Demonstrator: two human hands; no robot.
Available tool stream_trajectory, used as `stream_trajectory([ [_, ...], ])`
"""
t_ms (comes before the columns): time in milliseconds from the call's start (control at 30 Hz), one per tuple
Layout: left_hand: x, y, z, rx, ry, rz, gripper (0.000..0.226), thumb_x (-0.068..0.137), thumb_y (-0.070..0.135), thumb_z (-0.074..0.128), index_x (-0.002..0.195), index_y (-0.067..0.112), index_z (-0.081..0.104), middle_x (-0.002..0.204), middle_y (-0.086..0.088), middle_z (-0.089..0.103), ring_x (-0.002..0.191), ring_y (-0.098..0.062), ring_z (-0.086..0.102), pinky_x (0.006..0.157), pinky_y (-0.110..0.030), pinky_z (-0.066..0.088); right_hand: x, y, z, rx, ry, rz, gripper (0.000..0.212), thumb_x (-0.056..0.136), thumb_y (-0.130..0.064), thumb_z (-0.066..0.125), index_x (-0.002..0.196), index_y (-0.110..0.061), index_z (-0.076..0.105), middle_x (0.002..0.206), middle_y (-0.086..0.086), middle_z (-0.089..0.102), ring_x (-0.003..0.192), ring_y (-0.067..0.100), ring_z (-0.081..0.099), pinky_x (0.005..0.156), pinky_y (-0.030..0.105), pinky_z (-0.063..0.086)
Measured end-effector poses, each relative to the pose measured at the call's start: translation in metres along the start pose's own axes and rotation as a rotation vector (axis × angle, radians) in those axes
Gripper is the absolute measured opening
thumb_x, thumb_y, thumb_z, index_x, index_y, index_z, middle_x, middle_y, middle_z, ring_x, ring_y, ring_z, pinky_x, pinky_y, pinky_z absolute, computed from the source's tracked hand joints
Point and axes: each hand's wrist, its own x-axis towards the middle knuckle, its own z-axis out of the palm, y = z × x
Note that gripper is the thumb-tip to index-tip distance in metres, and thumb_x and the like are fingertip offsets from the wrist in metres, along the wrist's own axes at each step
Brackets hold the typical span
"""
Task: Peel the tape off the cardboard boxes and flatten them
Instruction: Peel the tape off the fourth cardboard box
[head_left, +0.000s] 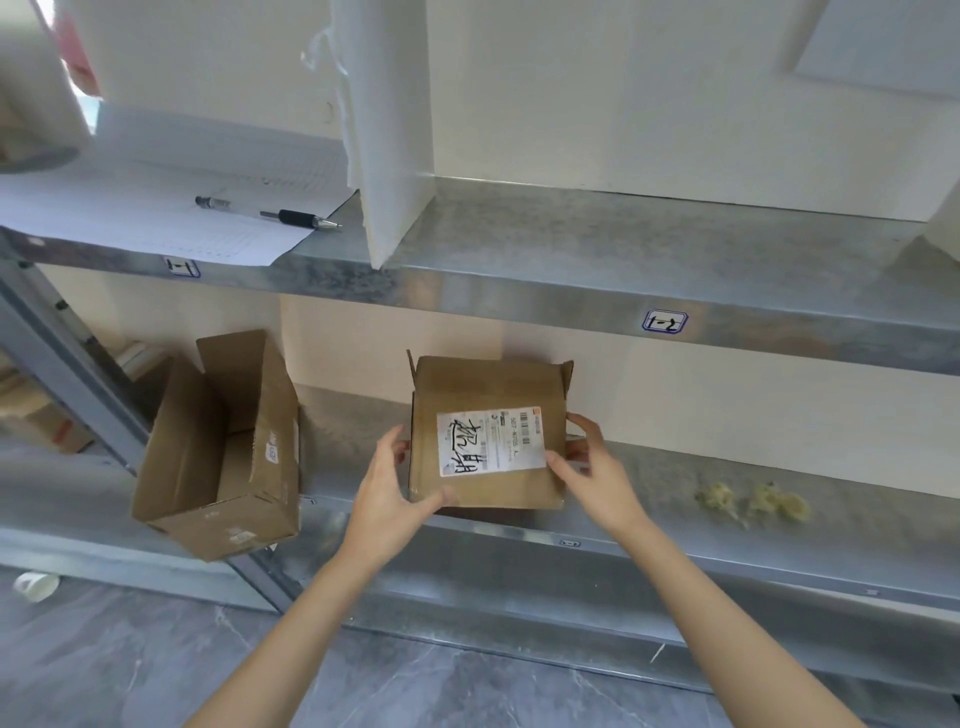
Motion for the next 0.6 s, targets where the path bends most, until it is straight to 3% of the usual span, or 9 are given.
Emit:
stream_trajectory([
  [133, 0.001, 0.007, -0.007, -0.062, 0.055, 0.039, 0.091, 0.071, 0.04, 0.084, 0.143, 0.042, 0.028, 0.138, 0.028, 0.042, 0.129, 0.0, 0.043, 0.108, -0.031, 0.038, -0.003, -0.017, 0.0, 0.1, 0.028, -0.04, 0.057, 0.091, -0.038, 0.064, 0.14, -0.03, 0.036, 0.104, -0.01, 0.063, 0.104, 0.015, 0.063, 0.095, 0.037, 0.05],
  [267, -0.001, 0.018, -0.008, -0.064, 0.069, 0.064, 0.083, 0.075, 0.034, 0.084, 0.134, 0.048, 0.027, 0.128, 0.044, 0.037, 0.123, 0.005, 0.042, 0.101, -0.024, 0.035, -0.009, -0.03, -0.001, 0.207, 0.005, -0.119, 0.062, 0.089, -0.04, 0.067, 0.14, -0.044, 0.033, 0.126, -0.027, 0.055, 0.123, 0.005, 0.054, 0.103, 0.032, 0.045],
  [333, -0.002, 0.019, -0.006, -0.062, 0.093, 0.062, 0.077, 0.077, 0.026, 0.083, 0.131, 0.038, 0.03, 0.127, 0.036, 0.04, 0.121, 0.0, 0.043, 0.097, -0.017, 0.032, -0.011, -0.034, -0.002, 0.19, 0.007, -0.139, 0.07, 0.086, -0.039, 0.071, 0.141, -0.052, 0.029, 0.129, -0.039, 0.049, 0.125, -0.003, 0.05, 0.106, 0.03, 0.042],
  [467, 0.0, 0.02, -0.003, -0.097, 0.15, 0.041, 0.064, 0.08, 0.017, 0.08, 0.125, 0.026, 0.035, 0.123, 0.016, 0.049, 0.118, -0.005, 0.048, 0.087, -0.009, 0.035, -0.011, -0.034, -0.004, 0.204, 0.047, -0.161, 0.077, 0.086, -0.033, 0.073, 0.144, -0.051, 0.027, 0.141, -0.029, 0.045, 0.128, -0.002, 0.048, 0.111, 0.036, 0.04],
  [600, 0.005, 0.025, 0.003, -0.095, 0.202, 0.047, 0.057, 0.083, 0.019, 0.077, 0.124, 0.03, 0.039, 0.122, 0.013, 0.053, 0.113, -0.008, 0.053, 0.085, -0.021, 0.047, -0.008, -0.037, -0.006, 0.184, 0.139, -0.155, 0.068, 0.086, -0.04, 0.071, 0.14, -0.048, 0.033, 0.14, -0.019, 0.051, 0.127, 0.003, 0.05, 0.108, 0.033, 0.042],
])
